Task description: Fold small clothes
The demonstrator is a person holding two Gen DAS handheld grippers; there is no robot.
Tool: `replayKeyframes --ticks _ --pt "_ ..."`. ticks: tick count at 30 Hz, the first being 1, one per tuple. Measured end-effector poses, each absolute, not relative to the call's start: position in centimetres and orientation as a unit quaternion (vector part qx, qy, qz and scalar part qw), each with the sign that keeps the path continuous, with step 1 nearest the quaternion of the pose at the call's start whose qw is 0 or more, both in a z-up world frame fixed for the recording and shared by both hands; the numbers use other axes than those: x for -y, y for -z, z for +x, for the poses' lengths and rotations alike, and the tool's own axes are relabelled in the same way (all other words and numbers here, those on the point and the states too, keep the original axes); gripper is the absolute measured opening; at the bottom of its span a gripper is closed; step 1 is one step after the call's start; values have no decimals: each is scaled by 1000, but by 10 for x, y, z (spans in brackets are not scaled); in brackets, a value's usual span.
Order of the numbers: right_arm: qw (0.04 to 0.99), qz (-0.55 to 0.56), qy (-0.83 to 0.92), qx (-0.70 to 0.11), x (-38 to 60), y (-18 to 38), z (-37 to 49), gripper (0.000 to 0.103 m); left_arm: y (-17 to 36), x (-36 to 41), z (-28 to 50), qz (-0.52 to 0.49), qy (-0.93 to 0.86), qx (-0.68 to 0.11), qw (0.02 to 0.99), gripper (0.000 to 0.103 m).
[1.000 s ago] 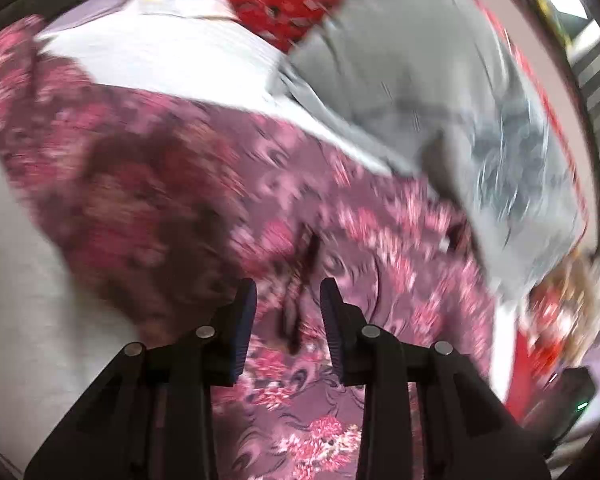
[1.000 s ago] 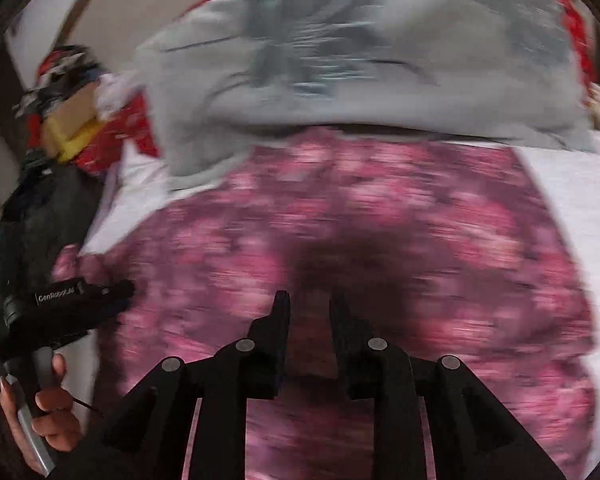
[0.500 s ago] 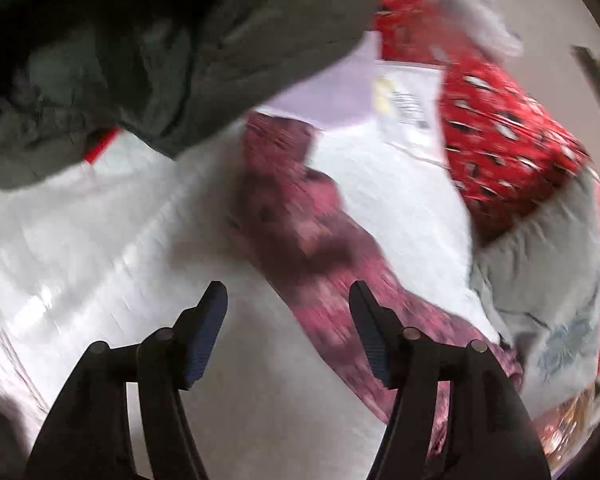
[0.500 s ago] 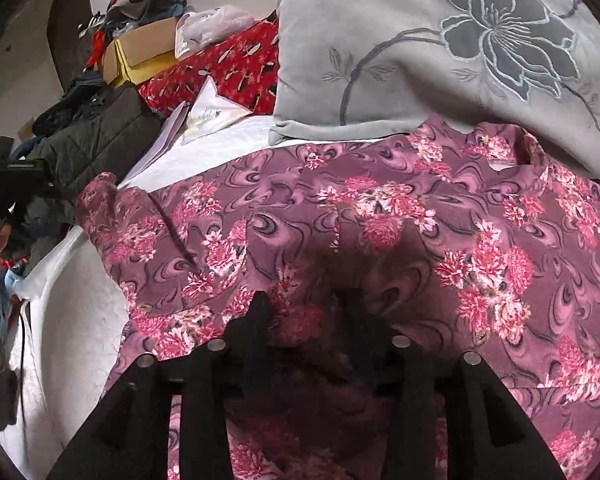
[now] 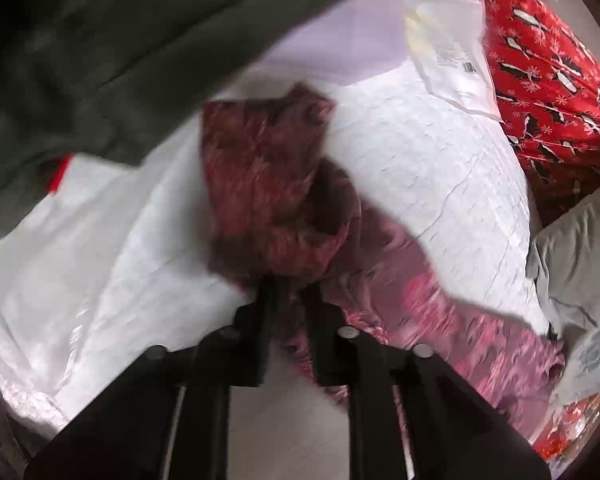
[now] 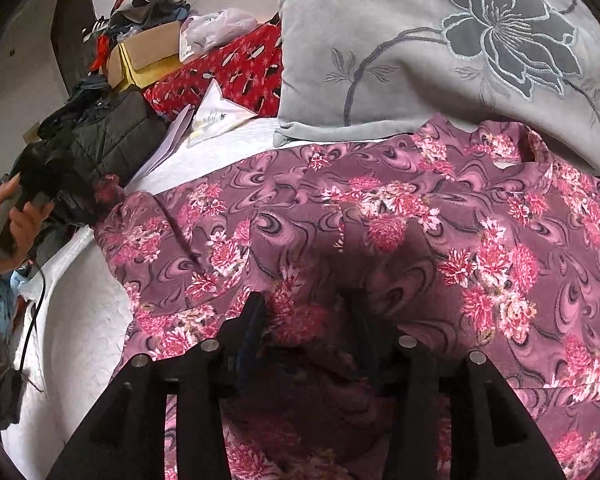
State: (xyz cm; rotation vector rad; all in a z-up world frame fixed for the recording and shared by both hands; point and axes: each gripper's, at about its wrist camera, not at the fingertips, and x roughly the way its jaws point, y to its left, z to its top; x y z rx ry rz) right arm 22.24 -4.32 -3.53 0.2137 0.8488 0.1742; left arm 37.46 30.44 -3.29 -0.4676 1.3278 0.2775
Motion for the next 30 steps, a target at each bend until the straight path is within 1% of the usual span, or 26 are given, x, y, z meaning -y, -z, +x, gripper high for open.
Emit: replayKeyframes --ticks 4,7,8,9,10,12,13,14,17,20,21,22,23,24,25,27,30 --pt "902 108 -86 -409 45 35 222 47 25 -339 328 -200 -172 -590 763 9" --pt "902 110 -88 -408 45 35 222 47 25 -367 300 -246 -167 -576 762 9" --pt "902 110 -88 -408 45 35 222 47 23 -371 294 -275 -142 -565 765 9" --pt "902 110 -88 -408 45 35 222 47 19 -370 293 -282 -133 -560 768 9" --pt "902 110 -88 -408 45 35 222 47 15 -366 293 -281 -127 -552 774 13" --pt "902 110 -88 -408 45 35 222 47 5 -351 301 -270 -108 -535 793 42" --pt "902 110 -88 -408 45 35 222 47 4 -345 307 -268 -102 -531 798 73" --pt "902 110 -88 -408 45 35 222 47 4 -340 314 -268 -105 -525 801 80" --pt "902 112 -89 -407 46 35 222 47 13 -333 340 -291 -119 -519 795 80" --pt "901 119 -93 -406 47 36 222 47 35 -336 359 -309 -134 -542 770 80" --pt "901 122 -95 -405 48 36 222 48 42 -338 362 -316 -146 -548 761 79" --pt "901 125 -96 -405 49 36 222 48 46 -341 362 -328 -152 -545 756 68" --pt "900 128 -97 -404 50 36 221 48 44 -345 357 -340 -155 -532 760 44" --pt "900 131 -99 -403 50 36 221 48 39 -348 352 -354 -142 -519 765 29" --pt "900 133 -100 -403 51 36 221 48 36 -351 348 -367 -120 -514 765 7" --pt "900 136 -101 -402 51 37 221 48 26 -349 342 -372 -106 -506 771 6" --pt "899 135 -101 -404 50 36 221 48 1 -333 333 -343 -100 -490 795 6"
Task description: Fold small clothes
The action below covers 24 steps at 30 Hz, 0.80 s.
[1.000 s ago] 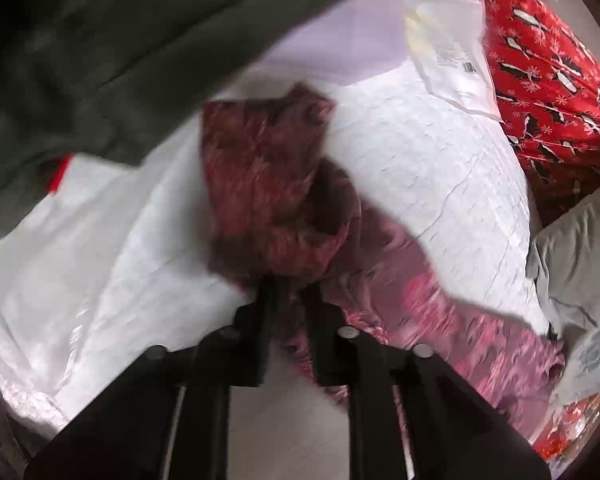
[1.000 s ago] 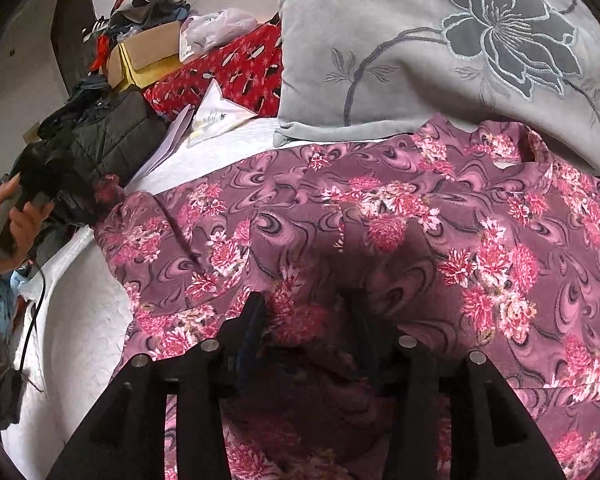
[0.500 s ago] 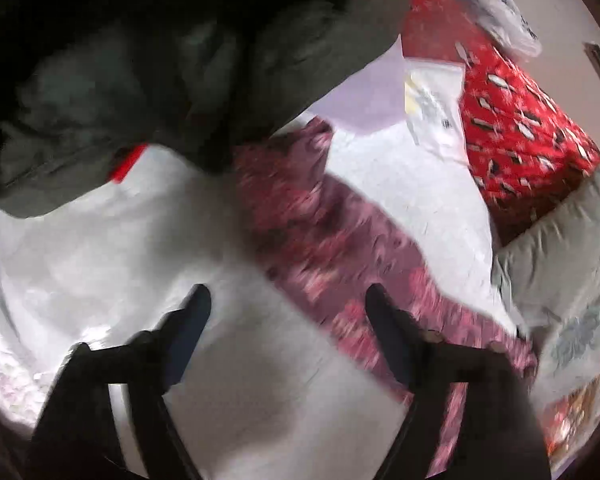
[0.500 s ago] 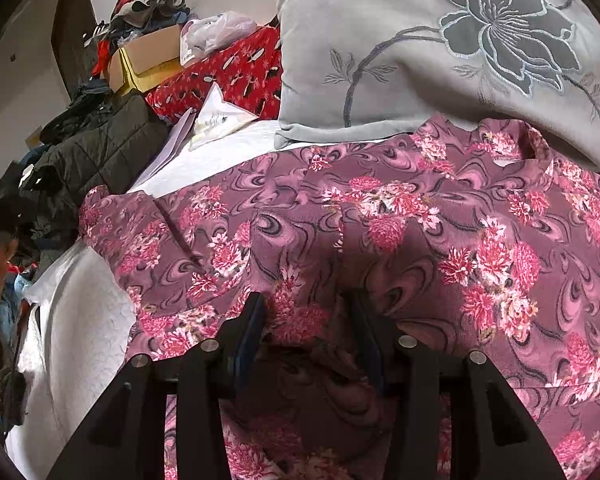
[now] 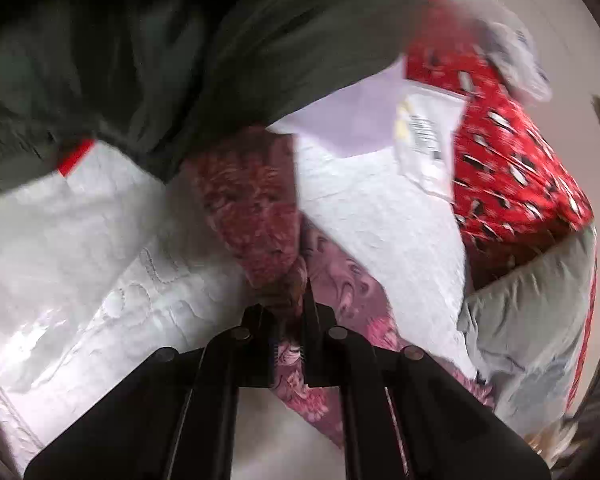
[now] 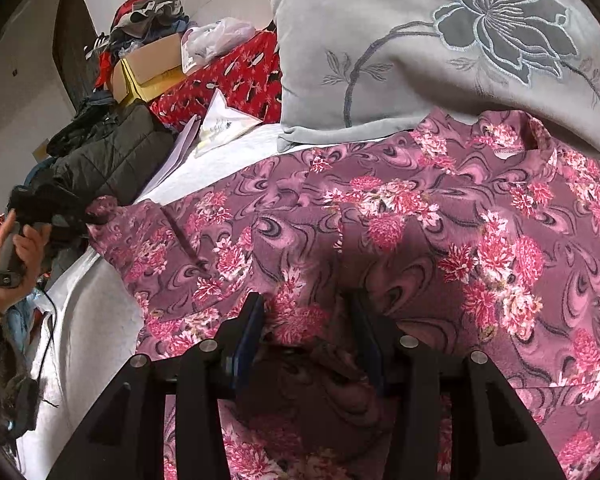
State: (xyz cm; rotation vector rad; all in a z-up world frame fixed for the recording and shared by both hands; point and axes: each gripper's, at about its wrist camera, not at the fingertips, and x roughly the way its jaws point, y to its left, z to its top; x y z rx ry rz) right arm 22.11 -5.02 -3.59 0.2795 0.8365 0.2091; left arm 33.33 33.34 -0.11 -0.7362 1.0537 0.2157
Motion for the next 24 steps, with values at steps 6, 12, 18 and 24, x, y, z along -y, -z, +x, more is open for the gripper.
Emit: replayKeyframes --ticks 6,12,18,24 --pt "890 125 -93 -429 52 22 222 49 -47 -293 321 -304 -64 -469 827 6" --pt "901 95 -18 -424 101 8 198 58 -80 -227 321 -268 -17 -465 844 6" --pt "892 107 90 -430 189 12 168 58 -95 -131 314 -229 41 -471 851 6" --pt "890 149 102 -420 242 28 134 62 -105 -31 301 -186 97 -473 856 6"
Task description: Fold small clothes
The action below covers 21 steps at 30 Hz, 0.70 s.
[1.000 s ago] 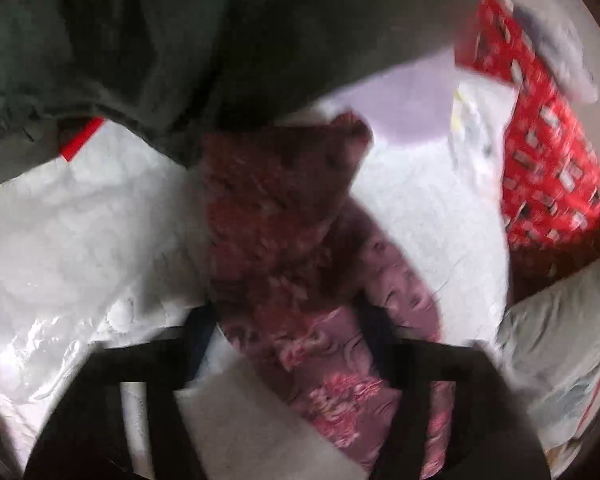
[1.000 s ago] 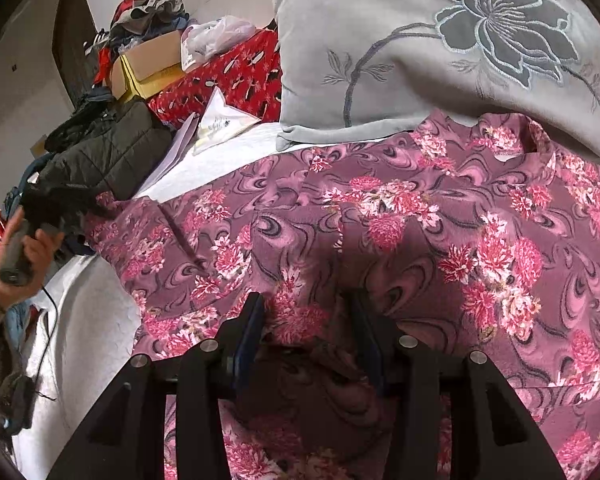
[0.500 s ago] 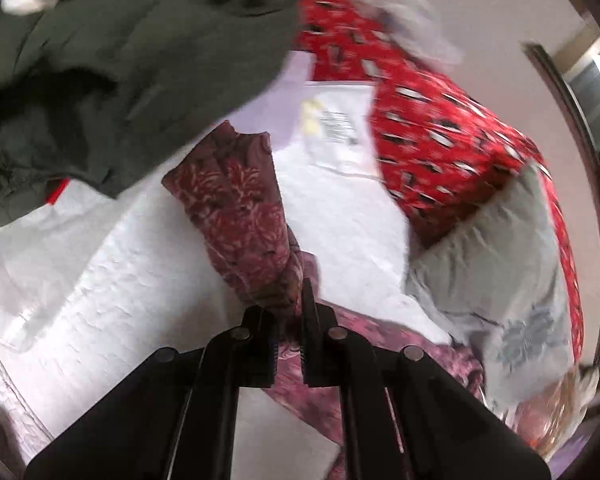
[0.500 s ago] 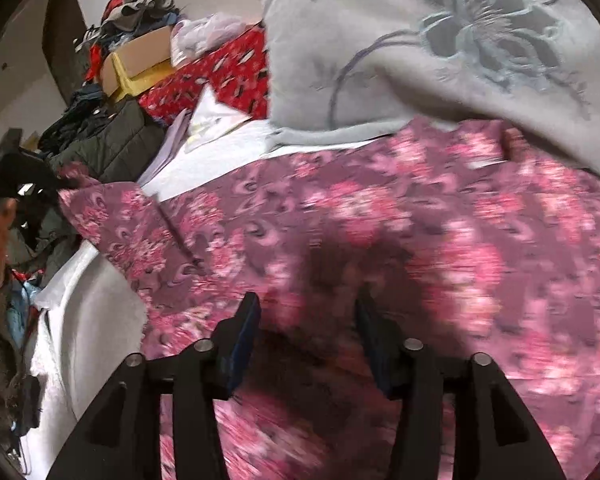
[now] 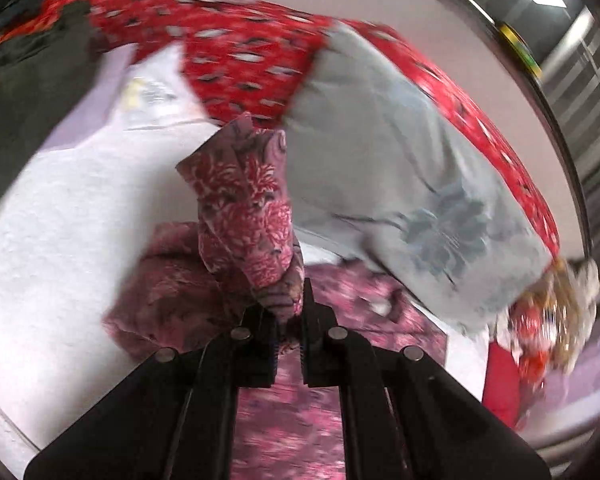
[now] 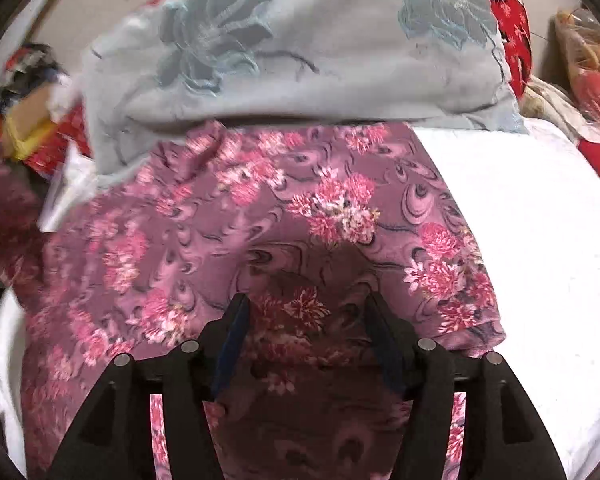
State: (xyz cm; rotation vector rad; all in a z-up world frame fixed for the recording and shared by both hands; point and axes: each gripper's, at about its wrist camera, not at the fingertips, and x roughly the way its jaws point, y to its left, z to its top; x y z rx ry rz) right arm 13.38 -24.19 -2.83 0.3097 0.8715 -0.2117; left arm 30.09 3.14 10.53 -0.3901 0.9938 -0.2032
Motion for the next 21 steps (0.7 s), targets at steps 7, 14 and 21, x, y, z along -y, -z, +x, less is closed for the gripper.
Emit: replayKeyframes --ticks 7,14,21 --pt "899 142 75 -408 239 32 128 75 -69 83 298 -146 153 -515 830 6" --pt "902 185 52 -387 248 33 121 75 37 148 298 -111 149 -608 771 9" --pt "902 183 51 -388 248 34 122 77 22 101 275 -186 213 -586 760 37"
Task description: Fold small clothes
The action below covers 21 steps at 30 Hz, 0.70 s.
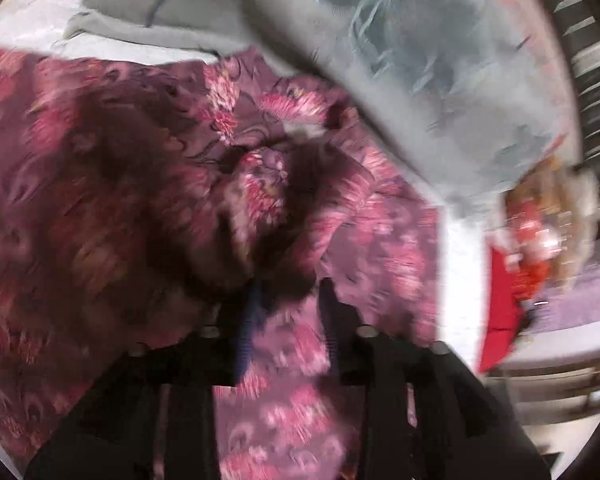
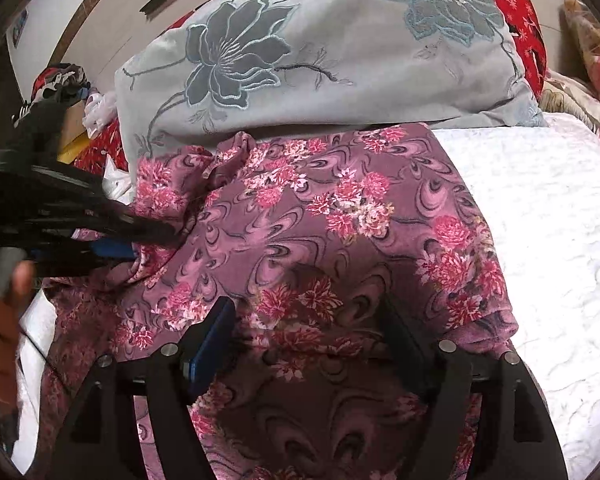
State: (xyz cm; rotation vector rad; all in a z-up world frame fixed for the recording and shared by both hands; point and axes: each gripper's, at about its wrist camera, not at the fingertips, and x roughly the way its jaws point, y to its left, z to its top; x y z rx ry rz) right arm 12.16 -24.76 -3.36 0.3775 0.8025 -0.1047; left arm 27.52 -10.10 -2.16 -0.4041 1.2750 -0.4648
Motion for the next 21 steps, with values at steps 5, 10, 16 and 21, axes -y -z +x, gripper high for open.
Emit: replayKeyframes --ticks 5,10,16,21 --pt "893 185 54 -407 249 27 129 77 7 -1 237 -299 199 -514 779 60" --pt "888 254 30 -382 247 4 149 79 40 -58 241 -360 141 -507 770 60" --pt "873 298 -13 -385 215 -5 211 79 65 -72 258 -389 121 -503 762 60" --pt "854 298 -9 -426 198 16 253 11 65 -73 262 -389 124 -492 769 60"
